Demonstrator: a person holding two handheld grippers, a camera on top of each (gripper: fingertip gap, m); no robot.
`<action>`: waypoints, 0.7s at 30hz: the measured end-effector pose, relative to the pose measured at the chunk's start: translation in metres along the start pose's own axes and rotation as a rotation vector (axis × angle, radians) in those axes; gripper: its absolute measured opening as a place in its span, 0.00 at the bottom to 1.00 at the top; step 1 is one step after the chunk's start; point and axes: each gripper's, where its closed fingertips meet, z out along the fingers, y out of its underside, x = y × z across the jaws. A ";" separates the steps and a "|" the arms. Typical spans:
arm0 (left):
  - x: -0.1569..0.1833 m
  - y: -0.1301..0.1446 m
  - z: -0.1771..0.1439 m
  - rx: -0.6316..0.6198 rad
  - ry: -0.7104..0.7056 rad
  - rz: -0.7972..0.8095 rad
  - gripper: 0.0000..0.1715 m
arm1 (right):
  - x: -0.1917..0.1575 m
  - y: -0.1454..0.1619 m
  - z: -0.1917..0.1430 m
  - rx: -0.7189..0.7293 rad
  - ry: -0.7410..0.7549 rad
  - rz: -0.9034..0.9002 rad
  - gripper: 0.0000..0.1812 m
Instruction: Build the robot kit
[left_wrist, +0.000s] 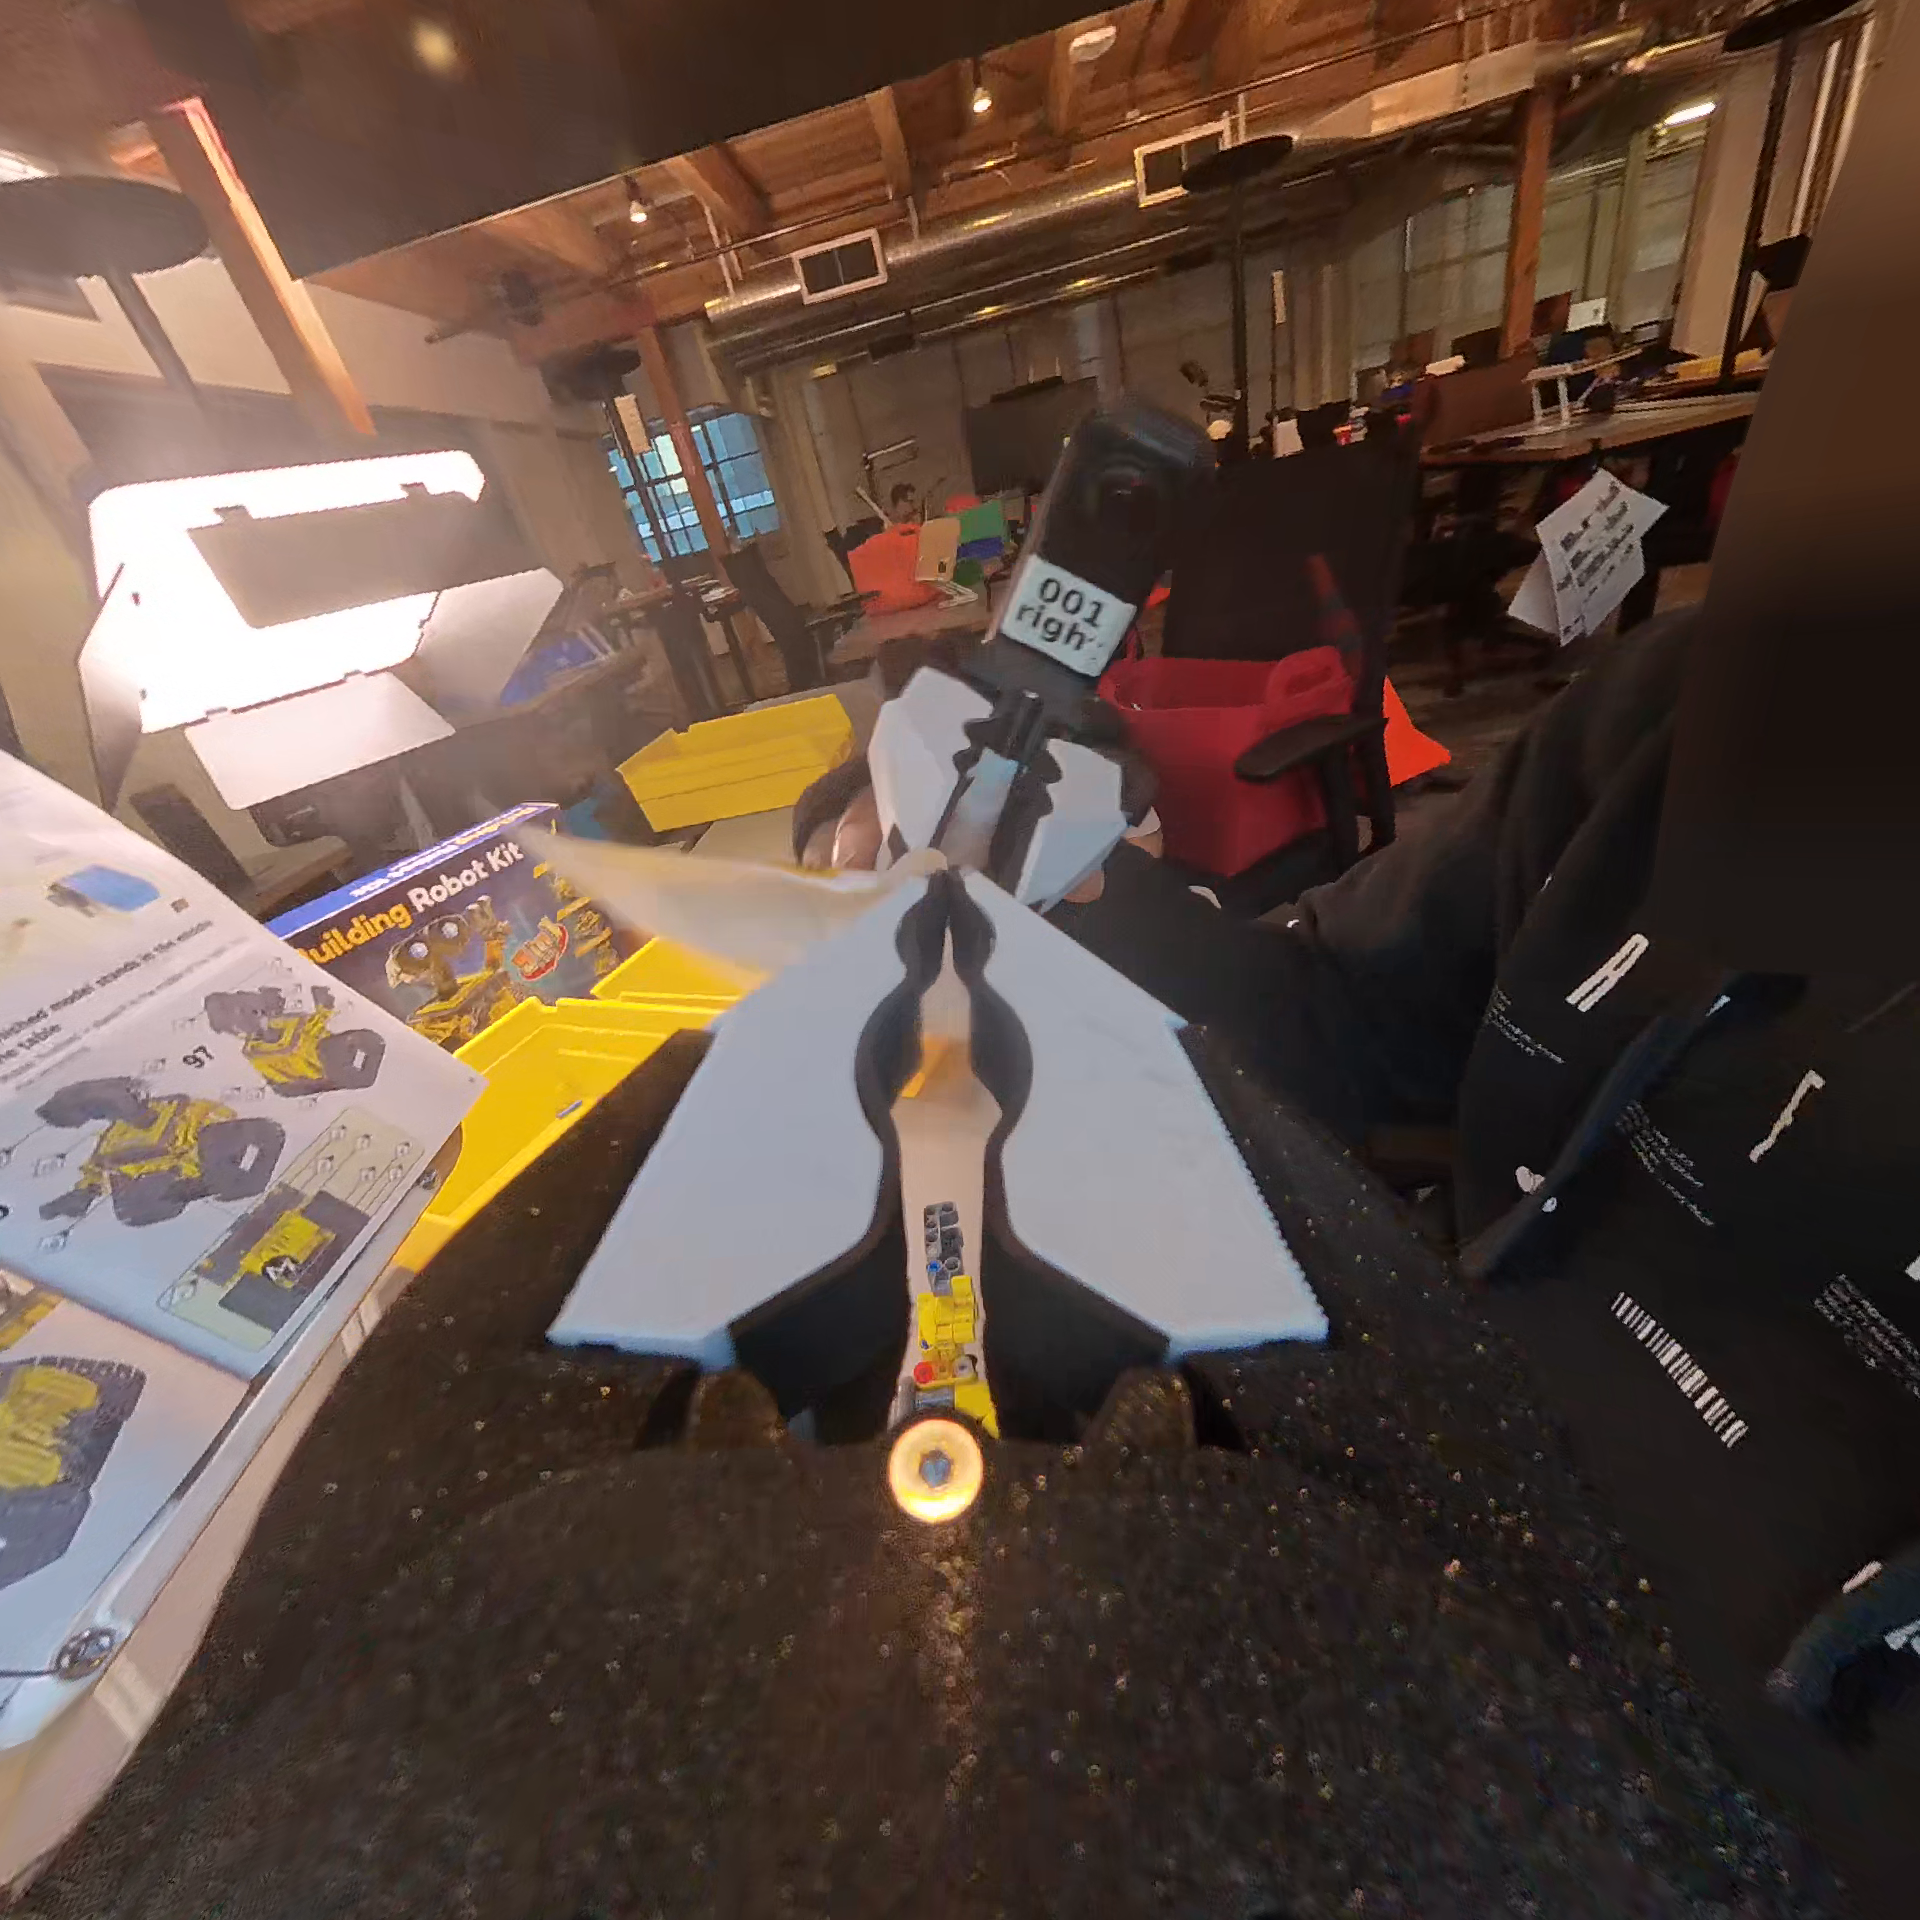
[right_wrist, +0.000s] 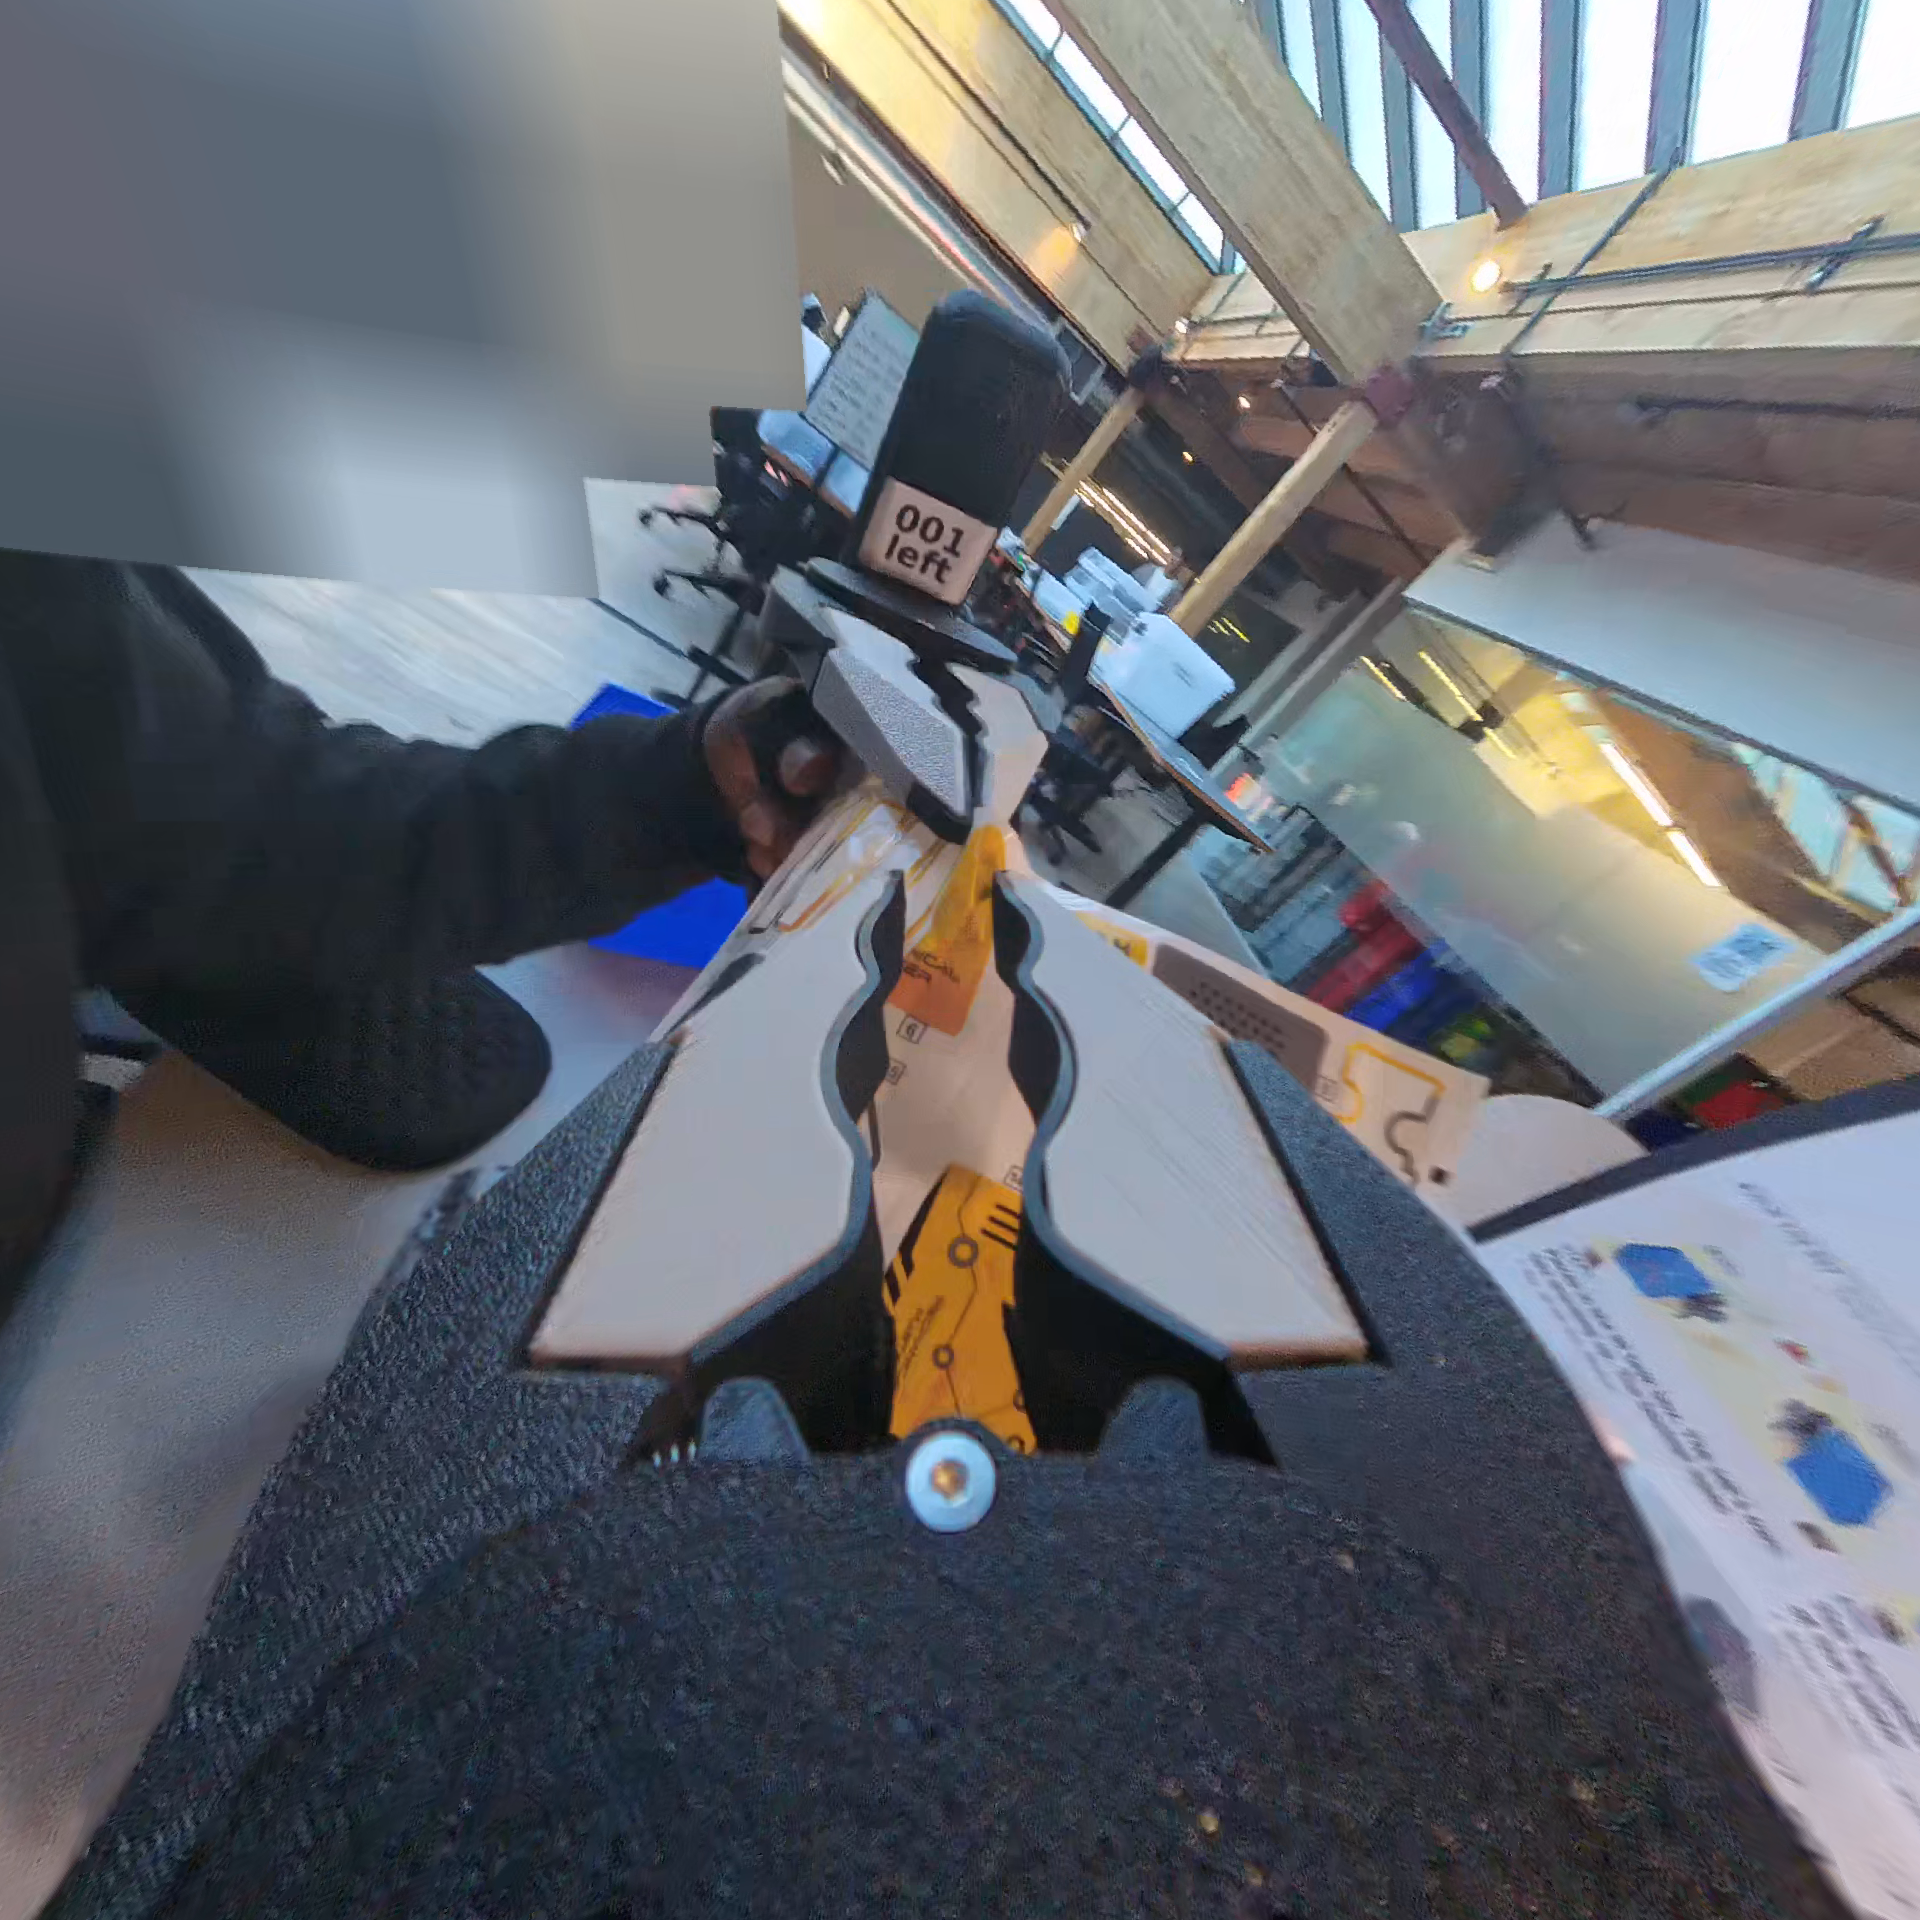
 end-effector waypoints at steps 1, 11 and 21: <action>-0.002 0.001 -0.001 -0.002 -0.002 -0.009 0.00 | 0.000 0.001 0.000 -0.032 0.023 -0.040 0.09; 0.003 0.003 0.001 -0.014 0.005 0.021 0.00 | -0.005 0.006 0.009 -0.061 0.012 0.007 0.07; 0.007 0.015 0.001 -0.097 -0.001 0.115 0.00 | -0.011 0.007 0.006 0.037 -0.150 0.254 0.01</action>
